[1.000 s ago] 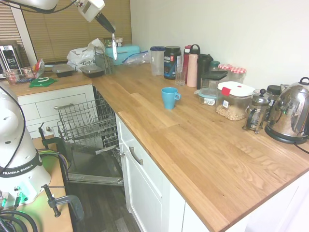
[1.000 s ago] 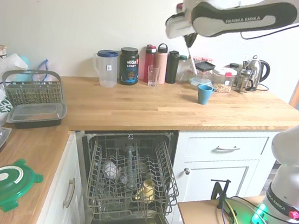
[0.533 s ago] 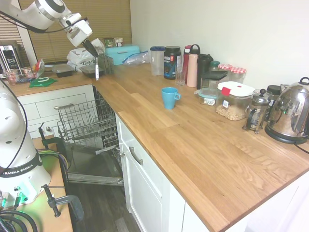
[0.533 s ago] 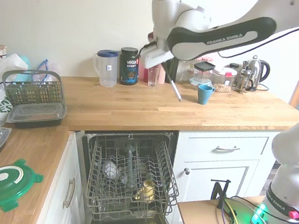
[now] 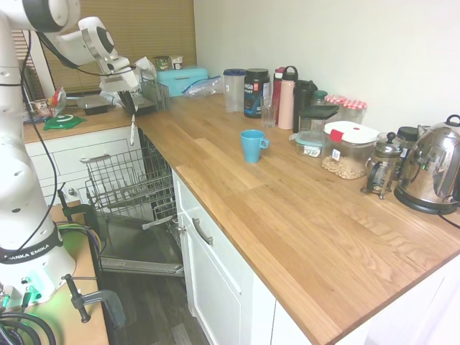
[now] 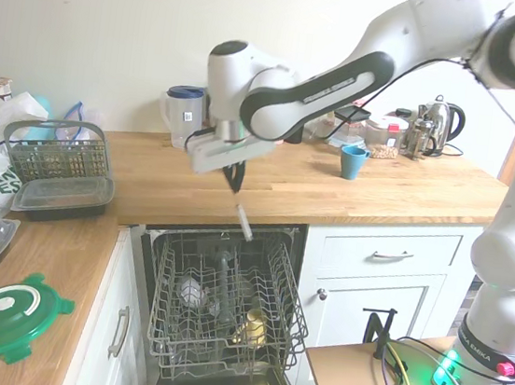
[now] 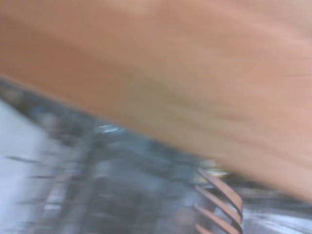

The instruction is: Put the fork in the dishwasher

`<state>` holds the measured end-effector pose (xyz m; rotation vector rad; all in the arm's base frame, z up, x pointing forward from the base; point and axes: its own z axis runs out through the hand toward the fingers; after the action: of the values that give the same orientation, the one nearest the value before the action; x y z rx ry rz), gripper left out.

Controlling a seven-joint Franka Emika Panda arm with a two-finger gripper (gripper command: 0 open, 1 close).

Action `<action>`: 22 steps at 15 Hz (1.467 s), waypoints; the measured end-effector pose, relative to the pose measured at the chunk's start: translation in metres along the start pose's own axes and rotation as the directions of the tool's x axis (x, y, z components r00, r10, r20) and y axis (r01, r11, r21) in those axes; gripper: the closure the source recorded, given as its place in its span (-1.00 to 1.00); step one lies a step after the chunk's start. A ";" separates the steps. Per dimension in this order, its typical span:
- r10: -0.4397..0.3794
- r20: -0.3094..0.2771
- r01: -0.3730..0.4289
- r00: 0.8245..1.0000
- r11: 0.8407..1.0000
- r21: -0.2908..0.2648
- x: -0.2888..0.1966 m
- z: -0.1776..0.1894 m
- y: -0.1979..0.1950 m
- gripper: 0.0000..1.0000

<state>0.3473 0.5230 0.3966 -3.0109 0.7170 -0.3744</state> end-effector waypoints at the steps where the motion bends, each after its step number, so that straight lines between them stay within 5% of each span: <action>1: 0.010 0.042 -0.011 0.999 1.000 0.015 -0.006 0.013 -0.013 1.00; 3: 0.062 0.158 -0.067 0.986 0.997 0.025 -0.003 0.037 -0.028 1.00; 7: 0.092 0.380 -0.107 0.921 0.994 0.018 0.017 0.077 -0.001 1.00; 12: 0.053 0.428 -0.046 0.902 0.999 -0.027 0.020 0.100 0.057 1.00; 13: 0.048 0.431 -0.041 0.901 0.999 -0.026 0.020 0.100 0.064 -1.00; 22: 0.031 0.446 -0.038 0.895 0.999 0.005 0.025 0.119 0.086 -1.00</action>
<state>0.3595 0.4306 0.2800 -2.8928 0.7129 0.3086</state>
